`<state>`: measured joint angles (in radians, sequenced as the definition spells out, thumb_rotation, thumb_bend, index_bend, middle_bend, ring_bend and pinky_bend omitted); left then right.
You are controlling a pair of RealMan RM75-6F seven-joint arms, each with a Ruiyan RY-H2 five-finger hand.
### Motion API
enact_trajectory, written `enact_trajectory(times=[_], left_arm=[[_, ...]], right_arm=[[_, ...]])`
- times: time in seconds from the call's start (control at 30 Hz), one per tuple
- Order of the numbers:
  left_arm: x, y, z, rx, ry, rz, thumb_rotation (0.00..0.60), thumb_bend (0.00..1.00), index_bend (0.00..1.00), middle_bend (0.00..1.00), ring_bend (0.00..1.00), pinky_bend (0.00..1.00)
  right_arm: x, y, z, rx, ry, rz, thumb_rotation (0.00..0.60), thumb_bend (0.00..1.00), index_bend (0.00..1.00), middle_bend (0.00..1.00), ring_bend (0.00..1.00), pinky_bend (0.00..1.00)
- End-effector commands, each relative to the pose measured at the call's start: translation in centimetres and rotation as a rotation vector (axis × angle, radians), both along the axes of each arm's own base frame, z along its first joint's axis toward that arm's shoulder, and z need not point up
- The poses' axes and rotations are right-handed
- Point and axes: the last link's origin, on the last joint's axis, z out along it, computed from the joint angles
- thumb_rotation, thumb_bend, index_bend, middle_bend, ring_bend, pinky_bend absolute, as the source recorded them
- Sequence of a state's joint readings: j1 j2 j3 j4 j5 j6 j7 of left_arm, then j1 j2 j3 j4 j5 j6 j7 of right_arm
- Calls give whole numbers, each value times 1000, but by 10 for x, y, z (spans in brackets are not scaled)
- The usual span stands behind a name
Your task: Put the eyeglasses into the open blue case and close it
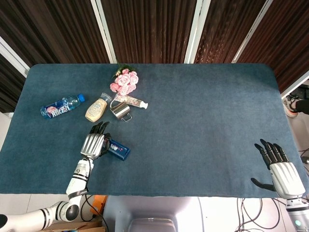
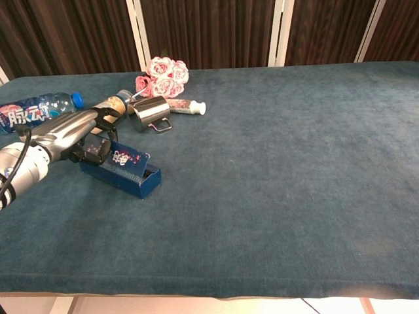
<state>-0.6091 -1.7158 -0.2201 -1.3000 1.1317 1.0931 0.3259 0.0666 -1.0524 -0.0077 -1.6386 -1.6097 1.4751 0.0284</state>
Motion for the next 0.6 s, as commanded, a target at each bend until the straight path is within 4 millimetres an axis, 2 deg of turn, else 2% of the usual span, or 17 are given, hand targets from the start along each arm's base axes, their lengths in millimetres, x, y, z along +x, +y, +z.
enact_trajectory(times=[0.03,0.37,0.43,0.6], left_arm=[[0,5,-3,0,7,11,600,587,615,79,0,118],[-2,15,-9,10,18,39,600,584,602,78,0,118],[-3,16,-10,10,16,43,600,564,552,73,0,118],[-4,20,-11,22,-8,52,600,439,265,40,0,117]], right_arm=[[0,0,1,-2,-1,0,600,268,0,0,0,8],[0,0,1,-3,-3,-2,600,268,0,0,0,8],[0,0,2,-3,-4,-2,600,267,0,0,0,8],[0,0,2,-1,-5,-2,600,268,0,0,0,8]])
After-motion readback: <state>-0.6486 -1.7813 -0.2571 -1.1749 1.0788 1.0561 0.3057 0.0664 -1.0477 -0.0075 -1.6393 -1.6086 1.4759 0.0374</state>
